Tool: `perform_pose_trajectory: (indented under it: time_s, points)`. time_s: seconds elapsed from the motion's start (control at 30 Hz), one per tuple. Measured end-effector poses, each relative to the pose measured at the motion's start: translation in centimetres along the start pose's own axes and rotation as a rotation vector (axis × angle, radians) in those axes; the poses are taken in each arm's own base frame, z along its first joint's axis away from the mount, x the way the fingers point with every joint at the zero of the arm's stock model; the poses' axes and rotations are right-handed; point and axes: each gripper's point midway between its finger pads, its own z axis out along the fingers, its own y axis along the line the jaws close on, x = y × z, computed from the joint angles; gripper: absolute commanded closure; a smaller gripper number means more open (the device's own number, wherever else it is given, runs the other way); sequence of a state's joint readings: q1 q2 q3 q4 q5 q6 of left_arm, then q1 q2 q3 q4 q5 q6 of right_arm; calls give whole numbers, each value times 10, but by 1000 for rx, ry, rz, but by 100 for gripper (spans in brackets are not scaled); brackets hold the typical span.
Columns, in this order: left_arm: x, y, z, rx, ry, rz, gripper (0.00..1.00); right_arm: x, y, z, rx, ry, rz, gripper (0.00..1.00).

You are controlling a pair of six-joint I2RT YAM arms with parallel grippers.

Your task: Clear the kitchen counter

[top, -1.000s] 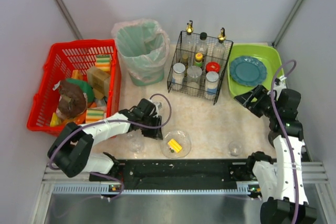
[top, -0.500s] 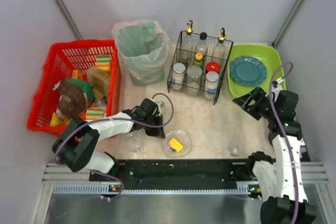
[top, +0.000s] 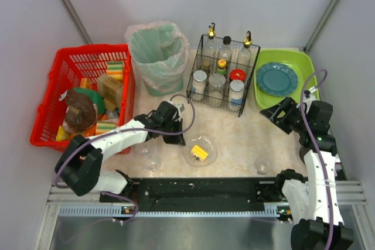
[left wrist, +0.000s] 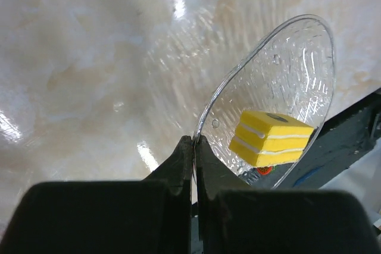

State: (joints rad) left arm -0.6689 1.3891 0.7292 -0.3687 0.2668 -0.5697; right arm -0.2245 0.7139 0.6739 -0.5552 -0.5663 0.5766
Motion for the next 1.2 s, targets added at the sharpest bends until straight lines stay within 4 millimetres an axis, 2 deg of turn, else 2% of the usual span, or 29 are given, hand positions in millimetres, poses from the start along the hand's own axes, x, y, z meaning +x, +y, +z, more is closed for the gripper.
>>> perform_pose_trajectory:
  time_s: [0.27, 0.5, 0.8, 0.93, 1.2]
  points:
    - [-57, -45, -55, 38, -139, 57, 100, 0, -5, 1, 23, -8, 4, 27]
    - [-87, -63, -95, 21, -194, 71, 100, -2, -5, -1, 25, -24, -3, 27]
    - [-118, -60, -119, 2, -187, -2, 100, 4, -12, 1, 38, -26, 11, 27]
    - [-143, -58, -135, 30, -206, -49, 100, 5, -12, 1, 37, -28, 20, 27]
    - [-196, -42, -180, 89, -316, -148, 100, 4, -9, -1, 30, -36, 31, 27]
